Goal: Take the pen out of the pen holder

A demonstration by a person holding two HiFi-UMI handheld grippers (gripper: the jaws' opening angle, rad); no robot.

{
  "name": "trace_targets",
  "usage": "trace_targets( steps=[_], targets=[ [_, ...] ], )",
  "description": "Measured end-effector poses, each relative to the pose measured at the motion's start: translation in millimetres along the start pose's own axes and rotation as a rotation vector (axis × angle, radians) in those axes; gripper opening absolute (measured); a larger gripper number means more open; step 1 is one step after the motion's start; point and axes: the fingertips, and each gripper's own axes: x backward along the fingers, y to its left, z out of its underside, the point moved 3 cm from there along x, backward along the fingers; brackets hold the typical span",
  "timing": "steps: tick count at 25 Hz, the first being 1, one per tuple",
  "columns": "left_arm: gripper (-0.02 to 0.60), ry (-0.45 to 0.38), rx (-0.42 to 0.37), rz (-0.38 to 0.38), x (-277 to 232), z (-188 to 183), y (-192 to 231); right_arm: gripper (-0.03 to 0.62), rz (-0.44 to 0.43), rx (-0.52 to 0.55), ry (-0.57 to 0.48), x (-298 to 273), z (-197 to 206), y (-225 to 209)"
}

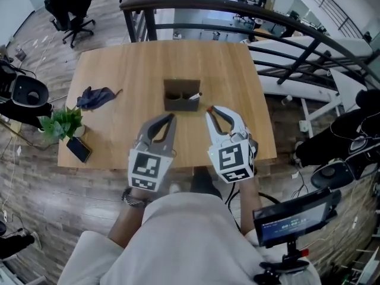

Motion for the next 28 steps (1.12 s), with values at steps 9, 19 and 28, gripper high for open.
trace_targets(
  steps=[9, 19, 28],
  targets=[
    [0.000, -0.041, -0.020, 0.026, 10, -13, -14, 0.043, 0.026, -0.098, -0.066, 32, -8, -2],
    [0.000, -0.054, -0.028, 0.039, 16, -19, -20, 0.043, 0.032, -0.139, -0.109, 44, -15, -1],
    [0.000, -0.048, -0.031, 0.050, 23, -20, -18, 0.043, 0.021, -0.162, -0.116, 45, -20, 4]
  ],
)
